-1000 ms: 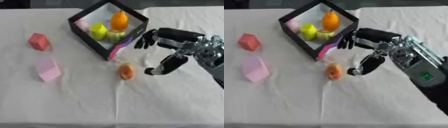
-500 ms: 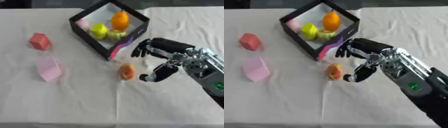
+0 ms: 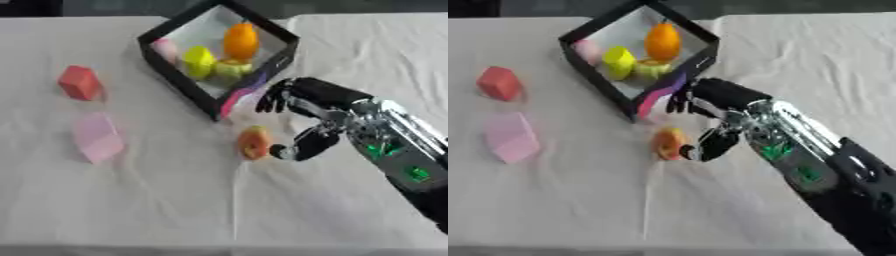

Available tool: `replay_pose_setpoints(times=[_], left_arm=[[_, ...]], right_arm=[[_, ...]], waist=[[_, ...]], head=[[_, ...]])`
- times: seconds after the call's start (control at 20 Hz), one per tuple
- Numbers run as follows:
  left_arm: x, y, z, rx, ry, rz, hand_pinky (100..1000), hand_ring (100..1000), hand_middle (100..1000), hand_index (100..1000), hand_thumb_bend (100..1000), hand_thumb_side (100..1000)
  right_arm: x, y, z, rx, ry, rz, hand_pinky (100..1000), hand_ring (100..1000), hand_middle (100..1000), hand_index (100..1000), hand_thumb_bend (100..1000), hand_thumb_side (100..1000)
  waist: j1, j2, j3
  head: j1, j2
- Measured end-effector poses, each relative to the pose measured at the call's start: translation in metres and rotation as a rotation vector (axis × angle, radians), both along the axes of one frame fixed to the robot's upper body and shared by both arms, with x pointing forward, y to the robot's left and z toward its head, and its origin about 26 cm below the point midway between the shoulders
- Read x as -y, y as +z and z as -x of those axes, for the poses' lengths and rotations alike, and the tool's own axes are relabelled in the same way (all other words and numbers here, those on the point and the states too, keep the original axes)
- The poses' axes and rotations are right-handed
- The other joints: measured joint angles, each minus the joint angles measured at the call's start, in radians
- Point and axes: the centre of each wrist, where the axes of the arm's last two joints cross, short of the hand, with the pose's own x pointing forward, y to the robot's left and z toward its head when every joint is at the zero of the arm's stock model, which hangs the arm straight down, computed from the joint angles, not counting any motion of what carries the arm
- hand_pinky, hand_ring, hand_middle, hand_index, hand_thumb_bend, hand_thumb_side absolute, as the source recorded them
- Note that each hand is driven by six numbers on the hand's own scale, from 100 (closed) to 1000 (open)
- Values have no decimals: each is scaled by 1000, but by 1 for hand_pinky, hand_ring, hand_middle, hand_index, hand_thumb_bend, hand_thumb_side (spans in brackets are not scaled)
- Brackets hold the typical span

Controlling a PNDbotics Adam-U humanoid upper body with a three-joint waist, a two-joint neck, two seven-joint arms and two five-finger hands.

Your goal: Pick up objects on the table and place them in the box.

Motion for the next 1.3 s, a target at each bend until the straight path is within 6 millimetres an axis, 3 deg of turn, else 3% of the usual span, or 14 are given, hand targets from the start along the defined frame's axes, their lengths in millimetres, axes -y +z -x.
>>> replay_pose_setpoints(times=[0.55, 0.85, 1.0, 1.3], left_arm=[[2, -3, 0, -3, -3, 10, 752, 860, 803, 867, 374, 650], [2, -3, 0, -3, -3, 10, 751, 860, 803, 867, 374, 650], [2, -3, 0, -3, -3, 10, 751, 860, 803, 866, 366, 653], [2, -3, 0, -3, -4, 10, 751, 860, 803, 864, 372, 650]], right_arm=[[-6, -27, -22, -34, -22, 45, 696, 675, 644, 751, 480, 100], [-8, -31, -25, -43, -12, 55, 693, 668, 636, 746, 481, 100], [-8, -31, -25, -42, -10, 57, 669, 628, 536, 645, 455, 100], [-10, -32, -25, -7, -14, 30, 651, 598, 482, 570, 394, 100]], waist=[[0, 4, 7], [0, 7, 8], [0, 7, 11], [0, 9, 15]], head=[[-3, 0], [-3, 0], [-3, 0], [-3, 0]])
